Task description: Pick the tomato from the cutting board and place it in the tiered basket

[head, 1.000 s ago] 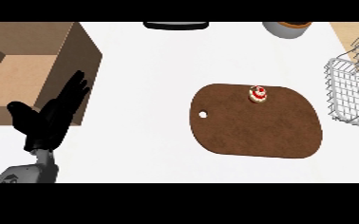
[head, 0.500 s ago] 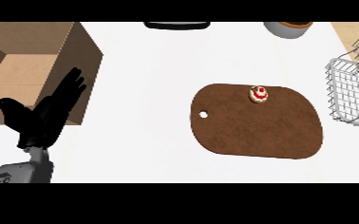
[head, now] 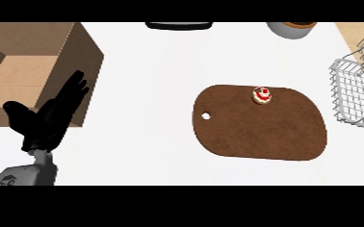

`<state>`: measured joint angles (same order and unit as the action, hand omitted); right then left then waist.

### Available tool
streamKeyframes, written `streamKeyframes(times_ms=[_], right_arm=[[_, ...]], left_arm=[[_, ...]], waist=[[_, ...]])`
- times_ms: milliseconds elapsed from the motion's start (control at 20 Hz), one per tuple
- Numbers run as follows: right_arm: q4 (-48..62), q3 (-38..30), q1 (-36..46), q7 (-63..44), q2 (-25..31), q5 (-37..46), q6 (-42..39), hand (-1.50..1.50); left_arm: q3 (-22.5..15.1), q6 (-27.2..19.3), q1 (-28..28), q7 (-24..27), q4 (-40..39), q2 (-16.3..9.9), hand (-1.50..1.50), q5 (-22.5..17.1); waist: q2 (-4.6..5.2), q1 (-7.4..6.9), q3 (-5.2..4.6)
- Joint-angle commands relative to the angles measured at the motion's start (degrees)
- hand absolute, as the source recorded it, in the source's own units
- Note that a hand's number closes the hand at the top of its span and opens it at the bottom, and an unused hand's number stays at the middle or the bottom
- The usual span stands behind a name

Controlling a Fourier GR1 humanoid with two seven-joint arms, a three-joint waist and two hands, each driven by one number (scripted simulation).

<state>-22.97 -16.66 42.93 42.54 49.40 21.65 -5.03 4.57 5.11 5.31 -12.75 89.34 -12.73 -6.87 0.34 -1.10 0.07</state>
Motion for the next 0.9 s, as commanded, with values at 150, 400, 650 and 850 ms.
streamKeyframes(times_ms=[150, 400, 650, 850], right_arm=[[2.7, -2.0, 4.7, -1.7, 0.5, -1.7, -3.4, -1.5], [6.2, -7.1, 4.6, -3.4, -0.1, -7.8, -9.9, -1.5], [10.2, -13.4, 8.1, -9.7, 3.5, -14.2, -15.6, -1.5], [13.6, -18.5, 10.0, -15.9, 8.3, -19.4, -19.4, -1.5]], left_arm=[[0.2, 0.2, -0.7, -0.2, 1.0, 0.4, 0.0, 0.6], [-0.8, -0.6, -1.5, 3.7, -1.7, 2.0, 0.0, 2.7], [-1.5, -0.4, -1.6, 1.0, 0.4, 2.5, 0.0, 2.0], [0.0, 1.0, -1.7, 1.9, -0.2, 1.2, 0.0, 0.9]], waist=[[-0.07, 0.06, -0.02], [0.04, 0.5, -0.02], [0.13, 0.11, 0.04], [0.22, 0.03, 0.04]])
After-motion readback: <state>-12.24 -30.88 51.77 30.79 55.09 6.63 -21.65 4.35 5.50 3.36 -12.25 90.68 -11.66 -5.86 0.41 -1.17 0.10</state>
